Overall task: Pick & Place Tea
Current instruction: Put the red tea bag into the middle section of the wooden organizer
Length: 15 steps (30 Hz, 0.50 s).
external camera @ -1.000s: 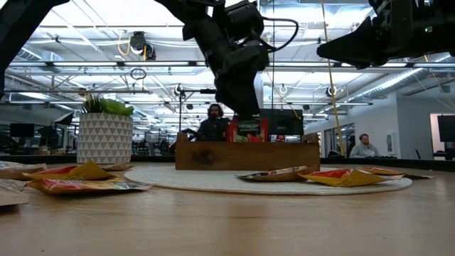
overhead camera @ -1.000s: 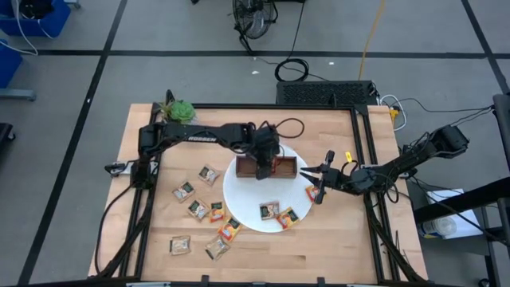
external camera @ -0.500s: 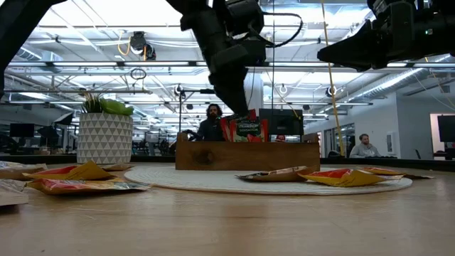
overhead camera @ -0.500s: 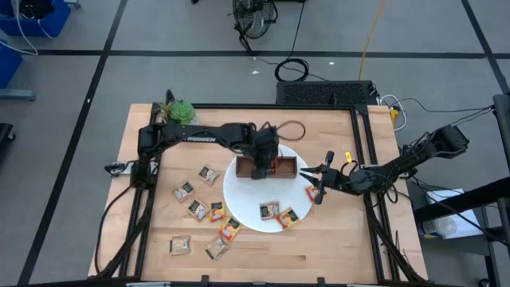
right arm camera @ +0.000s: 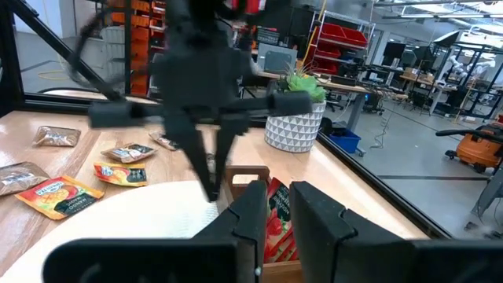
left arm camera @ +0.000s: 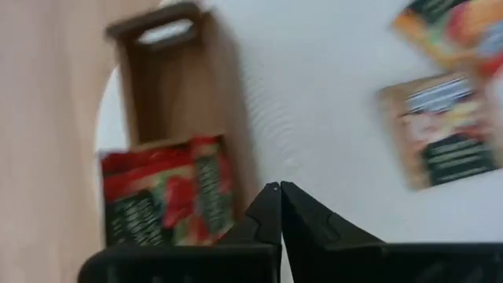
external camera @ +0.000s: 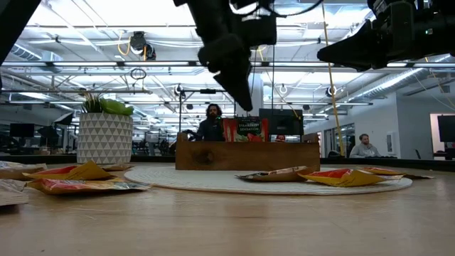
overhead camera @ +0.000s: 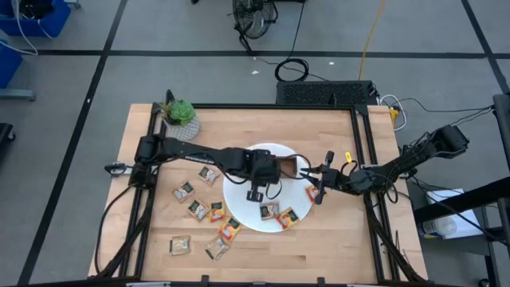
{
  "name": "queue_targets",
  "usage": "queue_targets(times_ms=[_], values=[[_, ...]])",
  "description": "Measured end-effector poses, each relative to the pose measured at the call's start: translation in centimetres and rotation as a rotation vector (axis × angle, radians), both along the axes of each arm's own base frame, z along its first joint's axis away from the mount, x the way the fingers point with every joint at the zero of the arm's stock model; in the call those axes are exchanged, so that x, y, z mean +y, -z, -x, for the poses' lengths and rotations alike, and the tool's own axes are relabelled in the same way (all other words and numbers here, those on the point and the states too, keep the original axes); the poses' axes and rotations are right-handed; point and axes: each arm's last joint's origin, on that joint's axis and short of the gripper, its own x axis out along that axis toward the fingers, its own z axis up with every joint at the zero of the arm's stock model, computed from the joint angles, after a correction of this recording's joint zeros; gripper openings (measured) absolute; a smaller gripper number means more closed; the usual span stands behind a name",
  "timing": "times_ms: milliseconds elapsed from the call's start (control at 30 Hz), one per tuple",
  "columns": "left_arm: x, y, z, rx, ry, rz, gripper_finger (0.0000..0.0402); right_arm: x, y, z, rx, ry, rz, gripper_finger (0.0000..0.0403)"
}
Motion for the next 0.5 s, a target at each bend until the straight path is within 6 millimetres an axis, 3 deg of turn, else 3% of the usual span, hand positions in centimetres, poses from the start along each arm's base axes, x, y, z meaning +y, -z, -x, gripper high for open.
queue_targets(times_ms=[233,500], values=[[2.1,0.1,-0.2,-0.009,-0.034,0.056,0.0004,0.0,0.0,0.0,-0.004,0.000,-0.002,0.0045],[3.8,1.9,-1.0,-0.005,-0.072,0.137,0.0003,0.0,0.0,0.0,-0.001,0.000,-0.001,0.0045]])
